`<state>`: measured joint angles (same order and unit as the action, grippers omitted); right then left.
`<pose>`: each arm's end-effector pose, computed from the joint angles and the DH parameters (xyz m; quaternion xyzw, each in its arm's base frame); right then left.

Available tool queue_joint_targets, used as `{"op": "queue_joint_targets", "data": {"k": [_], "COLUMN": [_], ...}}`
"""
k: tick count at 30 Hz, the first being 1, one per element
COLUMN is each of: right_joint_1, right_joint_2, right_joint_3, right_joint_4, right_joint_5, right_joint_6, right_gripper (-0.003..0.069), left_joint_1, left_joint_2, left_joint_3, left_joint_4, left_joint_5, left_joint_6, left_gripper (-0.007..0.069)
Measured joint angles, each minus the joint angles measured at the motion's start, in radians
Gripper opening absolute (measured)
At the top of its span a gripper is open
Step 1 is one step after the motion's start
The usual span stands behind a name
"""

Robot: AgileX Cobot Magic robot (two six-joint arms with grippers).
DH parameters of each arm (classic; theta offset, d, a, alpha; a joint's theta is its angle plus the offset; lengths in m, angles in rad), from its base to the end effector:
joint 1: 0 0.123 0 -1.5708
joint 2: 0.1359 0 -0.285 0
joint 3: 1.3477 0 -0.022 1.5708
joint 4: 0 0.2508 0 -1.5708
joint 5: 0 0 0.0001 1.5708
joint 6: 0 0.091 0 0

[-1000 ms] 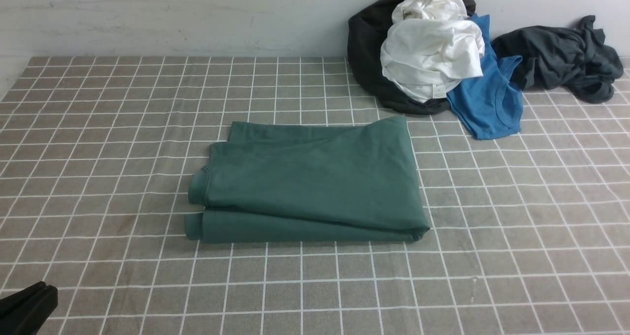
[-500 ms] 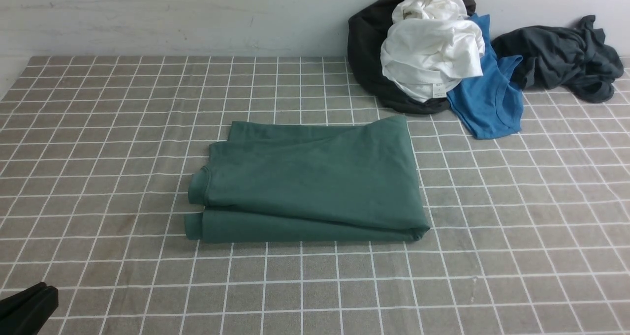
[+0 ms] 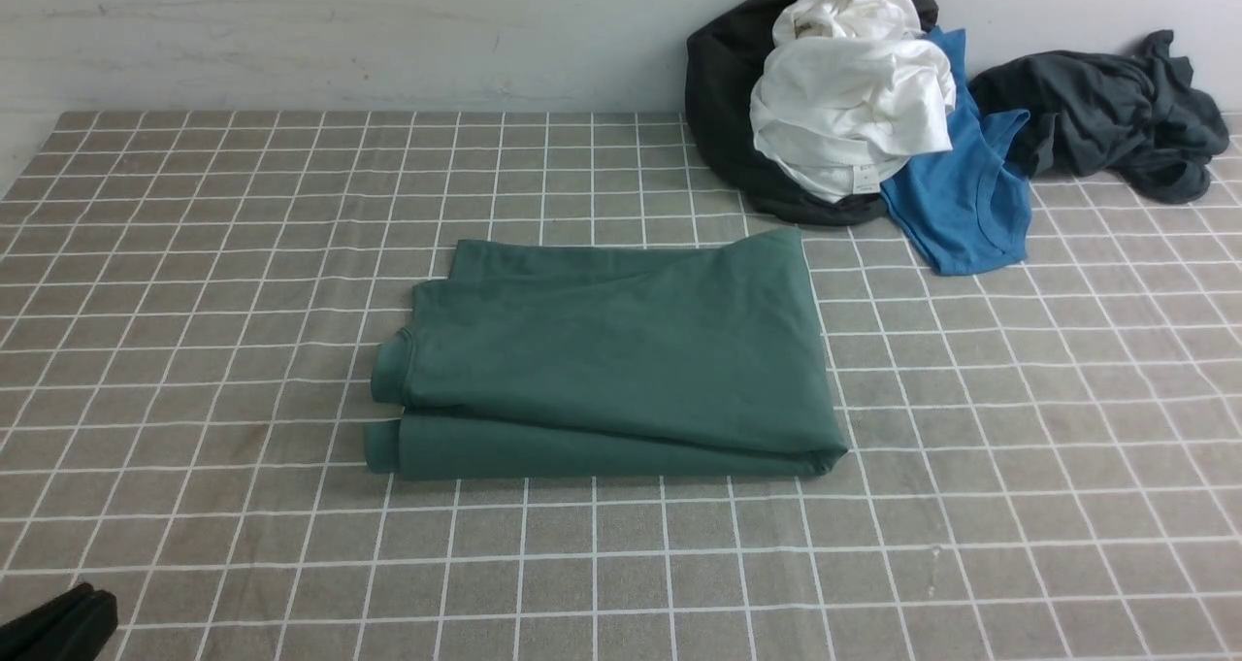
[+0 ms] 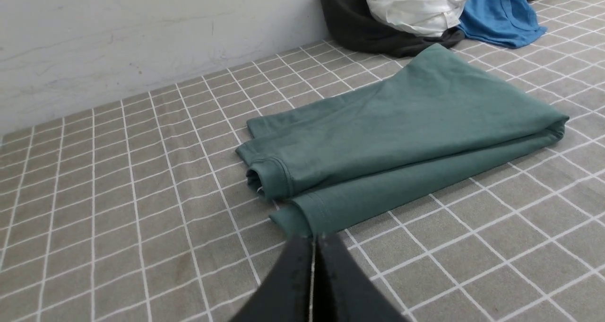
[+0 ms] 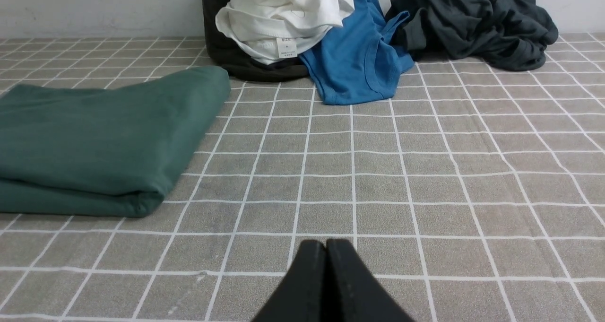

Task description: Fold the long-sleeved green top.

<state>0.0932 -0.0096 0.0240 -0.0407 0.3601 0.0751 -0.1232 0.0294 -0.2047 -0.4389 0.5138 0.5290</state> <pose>0.0529 0.0036 0.1732 -0.0182 0.8008 0.0332 0.5978 0.0397 -0.0241 0.2376 0.1673 0.7575 -0.0761 0.6264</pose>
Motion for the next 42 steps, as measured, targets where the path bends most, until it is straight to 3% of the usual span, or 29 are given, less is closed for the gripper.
{"op": "queue_joint_targets", "data": {"k": [3,6,10,11,14,17,42], "right_joint_1": [0.000,0.000,0.000,0.000,0.000,0.000,0.000], "right_joint_2": [0.000,0.000,0.000,0.000,0.000,0.000,0.000], "right_joint_3": [0.000,0.000,0.000,0.000,0.000,0.000,0.000], "right_joint_4": [0.000,0.000,0.000,0.000,0.000,0.000,0.000], "right_joint_5": [0.000,0.001,0.001,0.001,0.001,0.001,0.001], "right_joint_6": [0.000,0.000,0.000,0.000,0.000,0.000,0.000], "right_gripper": [-0.0014,-0.0014,-0.0014,-0.0014,-0.0014,-0.0014,-0.0014], "left_joint_1": [0.013,0.021,0.021,0.021,0.021,0.021,0.021], "left_joint_2": [-0.038,-0.041,-0.041,-0.041,-0.041,-0.041,-0.041], "left_joint_3": [0.083,0.187,0.230,0.230,0.230,0.230,0.230], "left_joint_4": [0.064,0.123,0.183,0.247,0.383,0.425,0.423], "left_joint_5": [-0.022,-0.086,-0.150,-0.155,-0.150,-0.143,-0.139], "left_joint_6": [-0.050,-0.277,-0.447,-0.479,-0.514,-0.554,-0.573], "left_gripper": [-0.0007,-0.0007,-0.0007,-0.0007,-0.0007,-0.0007,-0.0007]}}
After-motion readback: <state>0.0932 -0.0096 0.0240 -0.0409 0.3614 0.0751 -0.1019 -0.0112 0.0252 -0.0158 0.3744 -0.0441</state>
